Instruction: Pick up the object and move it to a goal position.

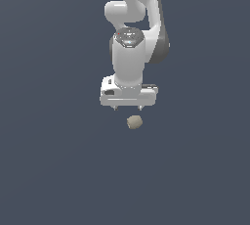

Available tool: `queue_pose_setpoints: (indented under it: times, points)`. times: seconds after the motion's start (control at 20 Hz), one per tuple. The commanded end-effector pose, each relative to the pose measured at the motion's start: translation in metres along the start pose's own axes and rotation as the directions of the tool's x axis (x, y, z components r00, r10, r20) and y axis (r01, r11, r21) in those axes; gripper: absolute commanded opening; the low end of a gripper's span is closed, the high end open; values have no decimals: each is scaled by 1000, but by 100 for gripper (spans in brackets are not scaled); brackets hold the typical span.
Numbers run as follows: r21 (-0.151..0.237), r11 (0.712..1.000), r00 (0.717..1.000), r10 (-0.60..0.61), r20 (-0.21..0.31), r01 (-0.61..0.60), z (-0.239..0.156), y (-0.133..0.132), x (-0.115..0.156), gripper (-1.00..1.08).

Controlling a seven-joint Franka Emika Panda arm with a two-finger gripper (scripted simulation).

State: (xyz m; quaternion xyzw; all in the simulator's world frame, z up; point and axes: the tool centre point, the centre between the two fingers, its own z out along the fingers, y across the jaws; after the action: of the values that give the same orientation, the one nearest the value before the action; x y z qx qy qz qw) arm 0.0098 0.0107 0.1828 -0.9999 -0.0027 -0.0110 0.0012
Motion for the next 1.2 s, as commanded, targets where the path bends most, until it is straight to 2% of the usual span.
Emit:
queue_pose_setpoints:
  times: [0.0, 0.5, 1.15]
  points:
    - [0, 1000, 1000, 0, 0, 0, 0, 0, 0, 100]
    - [-32, 999, 1000, -19, 11, 20, 5, 24, -3, 100]
    - [-29, 999, 1000, 15, 10, -15, 7, 21, -3, 100]
